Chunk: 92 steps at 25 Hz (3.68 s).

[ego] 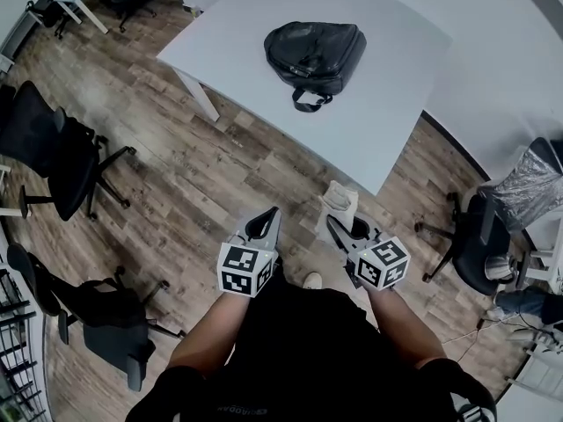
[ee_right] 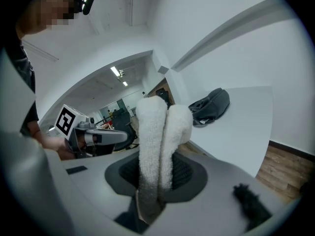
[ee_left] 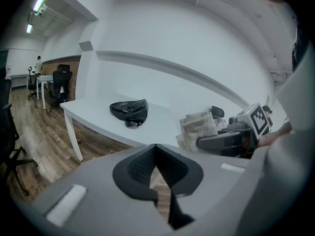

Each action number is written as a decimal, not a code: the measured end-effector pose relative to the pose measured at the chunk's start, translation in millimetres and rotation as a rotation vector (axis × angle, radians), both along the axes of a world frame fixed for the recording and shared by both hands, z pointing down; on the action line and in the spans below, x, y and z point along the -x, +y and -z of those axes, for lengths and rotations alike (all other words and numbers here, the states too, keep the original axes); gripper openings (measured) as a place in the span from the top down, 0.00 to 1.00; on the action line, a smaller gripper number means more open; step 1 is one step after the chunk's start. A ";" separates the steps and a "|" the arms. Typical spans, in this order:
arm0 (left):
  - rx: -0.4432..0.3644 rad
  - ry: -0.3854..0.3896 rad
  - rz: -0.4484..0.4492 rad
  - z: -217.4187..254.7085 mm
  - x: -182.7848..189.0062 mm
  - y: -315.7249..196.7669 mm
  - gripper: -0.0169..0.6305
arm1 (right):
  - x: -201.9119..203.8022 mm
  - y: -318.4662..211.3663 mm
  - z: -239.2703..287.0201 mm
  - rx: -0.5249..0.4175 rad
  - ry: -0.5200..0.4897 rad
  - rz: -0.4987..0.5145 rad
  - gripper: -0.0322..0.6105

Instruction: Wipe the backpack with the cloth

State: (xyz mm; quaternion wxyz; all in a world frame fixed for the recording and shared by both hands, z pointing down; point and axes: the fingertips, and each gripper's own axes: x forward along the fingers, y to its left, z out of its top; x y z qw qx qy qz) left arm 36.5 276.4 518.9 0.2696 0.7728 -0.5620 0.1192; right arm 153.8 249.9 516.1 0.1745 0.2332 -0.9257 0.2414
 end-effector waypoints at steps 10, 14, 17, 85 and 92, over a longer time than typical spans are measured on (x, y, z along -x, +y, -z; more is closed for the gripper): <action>-0.021 0.005 0.036 3.4 67.6 -27.9 0.96 | 54.9 -27.5 2.6 -0.008 0.023 0.013 0.80; -0.023 0.003 0.049 3.3 95.3 -29.7 0.96 | 79.2 -32.2 6.3 -0.004 0.023 0.021 0.80; -0.027 0.004 0.059 2.9 116.0 -30.8 0.96 | 94.2 -31.6 6.1 0.006 0.030 0.023 0.80; -0.070 -0.107 -0.119 31.4 125.2 -335.1 0.96 | 121.4 -331.4 28.6 -0.056 -0.099 -0.117 0.80; -0.089 -0.137 -0.140 44.3 109.3 -359.5 0.96 | 116.8 -359.0 42.6 -0.084 -0.140 -0.119 0.80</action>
